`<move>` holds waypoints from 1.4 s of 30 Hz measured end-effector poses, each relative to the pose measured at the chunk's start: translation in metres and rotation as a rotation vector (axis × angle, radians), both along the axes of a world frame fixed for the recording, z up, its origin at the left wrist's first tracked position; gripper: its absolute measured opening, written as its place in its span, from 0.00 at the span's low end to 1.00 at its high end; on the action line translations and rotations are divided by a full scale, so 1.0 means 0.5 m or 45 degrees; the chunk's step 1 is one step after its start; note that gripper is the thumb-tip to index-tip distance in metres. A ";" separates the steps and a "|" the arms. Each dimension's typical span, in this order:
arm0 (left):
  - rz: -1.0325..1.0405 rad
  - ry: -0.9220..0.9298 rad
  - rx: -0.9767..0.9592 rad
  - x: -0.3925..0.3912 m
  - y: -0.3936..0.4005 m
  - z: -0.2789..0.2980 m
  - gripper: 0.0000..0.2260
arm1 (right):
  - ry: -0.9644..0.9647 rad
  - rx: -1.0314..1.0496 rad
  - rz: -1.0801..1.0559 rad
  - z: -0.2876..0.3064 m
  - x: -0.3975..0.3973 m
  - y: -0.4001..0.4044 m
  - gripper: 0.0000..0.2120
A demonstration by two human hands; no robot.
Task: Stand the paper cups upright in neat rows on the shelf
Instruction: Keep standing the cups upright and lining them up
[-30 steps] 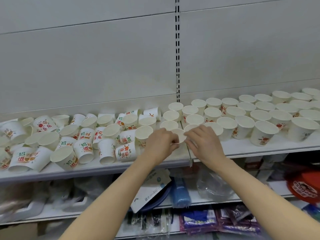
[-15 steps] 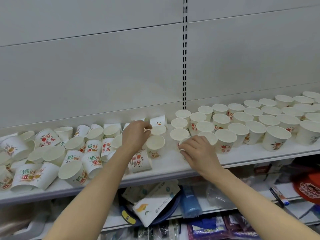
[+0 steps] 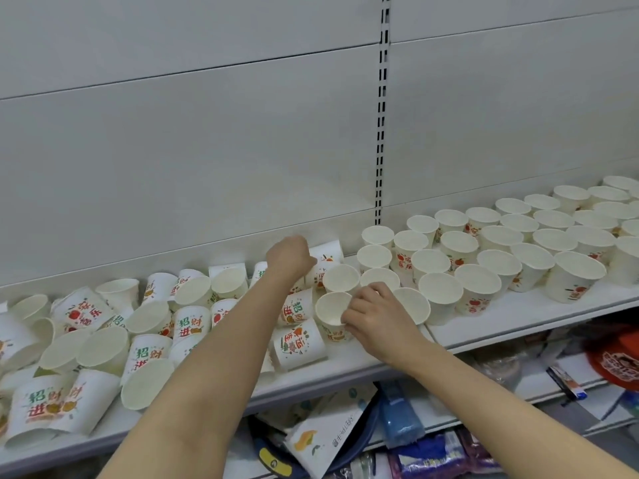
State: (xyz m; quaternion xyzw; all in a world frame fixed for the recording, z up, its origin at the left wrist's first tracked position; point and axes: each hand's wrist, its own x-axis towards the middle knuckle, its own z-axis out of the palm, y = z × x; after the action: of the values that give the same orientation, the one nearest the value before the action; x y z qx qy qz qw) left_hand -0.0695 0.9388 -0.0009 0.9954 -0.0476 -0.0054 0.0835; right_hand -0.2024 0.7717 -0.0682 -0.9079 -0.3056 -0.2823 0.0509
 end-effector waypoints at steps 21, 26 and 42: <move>-0.222 -0.271 -0.085 -0.033 0.022 -0.050 0.06 | 0.653 0.135 -0.769 0.134 0.325 0.003 0.04; -0.226 -0.311 -0.108 -0.038 0.032 -0.070 0.07 | 0.696 0.188 -0.897 0.097 0.339 0.046 0.07; -0.269 -0.294 -0.273 -0.039 0.094 -0.041 0.10 | 0.472 0.179 -0.452 0.068 0.317 0.000 0.04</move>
State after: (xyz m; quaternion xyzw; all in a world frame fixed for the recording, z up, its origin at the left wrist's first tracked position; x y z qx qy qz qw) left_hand -0.0890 0.9856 -0.0213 0.9642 -0.1616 0.1052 0.1820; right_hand -0.0439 0.7717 -0.0341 -0.9778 -0.1065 -0.1360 0.1186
